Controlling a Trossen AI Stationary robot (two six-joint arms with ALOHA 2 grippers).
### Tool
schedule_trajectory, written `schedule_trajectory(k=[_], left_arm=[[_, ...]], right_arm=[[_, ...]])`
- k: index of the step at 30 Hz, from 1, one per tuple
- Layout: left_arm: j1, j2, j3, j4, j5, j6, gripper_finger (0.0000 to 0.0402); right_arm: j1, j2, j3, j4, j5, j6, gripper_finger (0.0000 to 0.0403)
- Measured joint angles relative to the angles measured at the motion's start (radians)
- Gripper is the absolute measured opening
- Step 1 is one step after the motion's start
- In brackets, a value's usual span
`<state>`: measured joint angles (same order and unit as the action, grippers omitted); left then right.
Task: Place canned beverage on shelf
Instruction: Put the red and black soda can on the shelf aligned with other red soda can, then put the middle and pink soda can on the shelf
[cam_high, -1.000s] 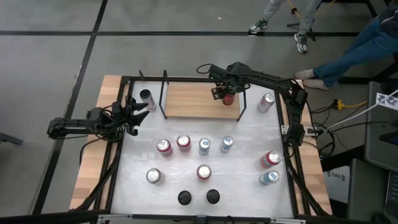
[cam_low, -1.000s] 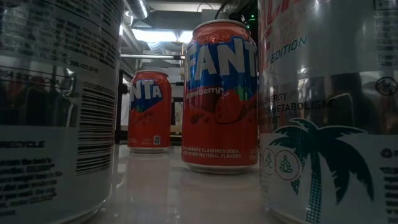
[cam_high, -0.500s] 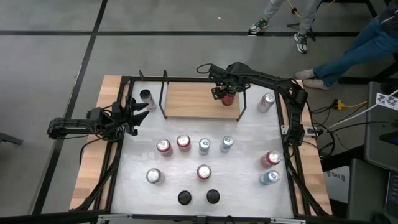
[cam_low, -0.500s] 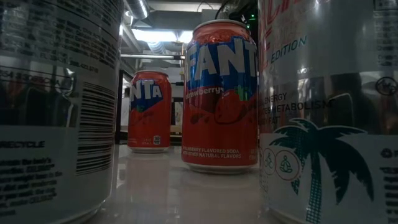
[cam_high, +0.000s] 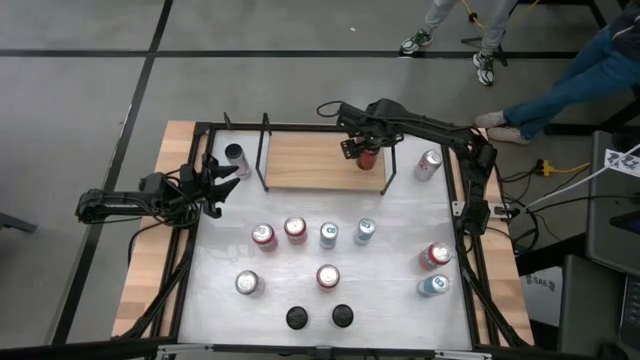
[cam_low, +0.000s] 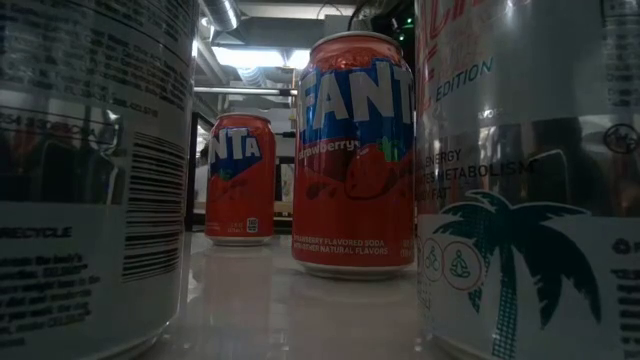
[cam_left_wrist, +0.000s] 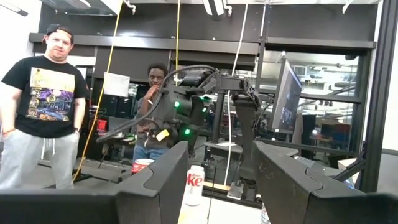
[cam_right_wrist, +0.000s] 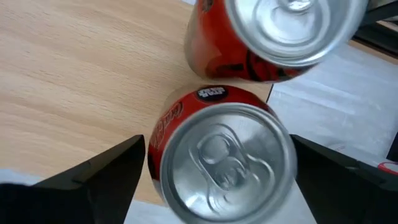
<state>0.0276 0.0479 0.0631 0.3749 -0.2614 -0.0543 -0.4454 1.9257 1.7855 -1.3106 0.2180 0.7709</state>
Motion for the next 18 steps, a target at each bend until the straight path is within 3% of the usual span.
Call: schedule_trajectory(k=[5, 11, 18], left_arm=[[0.0, 0.0, 0.0, 0.029, 0.067, 0.0, 0.0174], [0.0, 0.022, 0.0, 0.051, 0.062, -0.025, 0.0174], [0.0, 0.191, 0.0, 0.207, 0.083, -0.049, 0.0174]], right_arm=[[0.002, -0.054, 0.0, 0.0, 0.001, -0.017, 0.0376], [0.046, -0.139, 0.0, -0.003, 0.031, -0.019, 0.0376], [0.172, -0.249, 0.0, -0.024, 0.127, -0.019, 0.0376]])
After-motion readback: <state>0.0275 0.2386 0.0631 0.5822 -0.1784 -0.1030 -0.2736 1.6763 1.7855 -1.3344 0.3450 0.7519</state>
